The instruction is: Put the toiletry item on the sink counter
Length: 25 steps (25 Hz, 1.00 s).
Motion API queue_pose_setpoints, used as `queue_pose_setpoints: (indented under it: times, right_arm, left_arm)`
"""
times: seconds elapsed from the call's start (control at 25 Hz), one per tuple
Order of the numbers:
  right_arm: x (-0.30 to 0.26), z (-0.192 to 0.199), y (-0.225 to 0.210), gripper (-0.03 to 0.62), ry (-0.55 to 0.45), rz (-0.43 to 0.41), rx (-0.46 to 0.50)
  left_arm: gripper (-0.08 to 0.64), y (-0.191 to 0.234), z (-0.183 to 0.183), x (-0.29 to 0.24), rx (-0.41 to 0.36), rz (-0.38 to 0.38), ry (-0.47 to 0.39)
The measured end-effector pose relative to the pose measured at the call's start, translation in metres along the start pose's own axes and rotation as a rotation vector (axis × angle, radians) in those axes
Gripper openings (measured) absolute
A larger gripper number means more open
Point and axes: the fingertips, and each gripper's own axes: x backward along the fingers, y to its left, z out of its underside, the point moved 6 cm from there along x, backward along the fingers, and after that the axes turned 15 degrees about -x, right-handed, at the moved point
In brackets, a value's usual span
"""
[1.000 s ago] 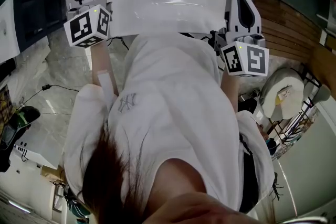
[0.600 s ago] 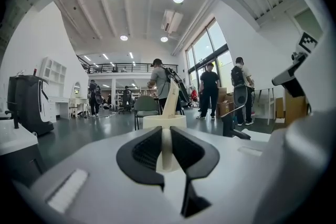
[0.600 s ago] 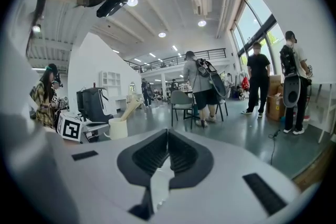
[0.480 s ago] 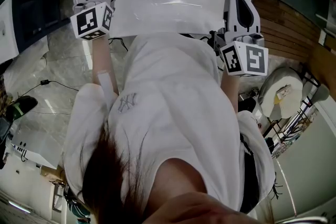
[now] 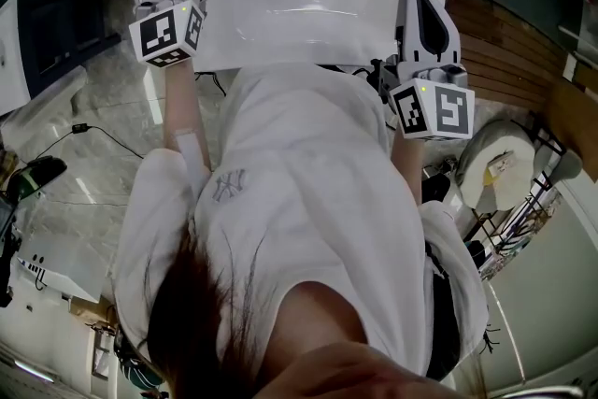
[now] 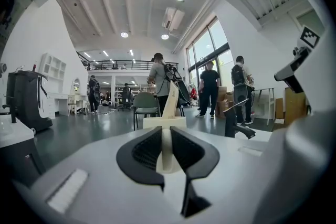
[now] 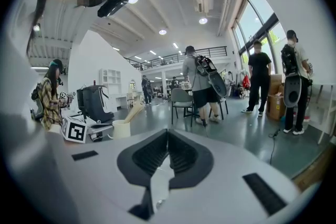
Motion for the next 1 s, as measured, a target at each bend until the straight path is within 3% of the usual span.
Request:
queue_pose_setpoints:
  times: [1.0]
  right_arm:
    - [-0.031,0.014,0.01,0.011,0.084,-0.023,0.005]
  left_arm:
    - [0.055,-0.006,0.05,-0.022,0.028,-0.001,0.074]
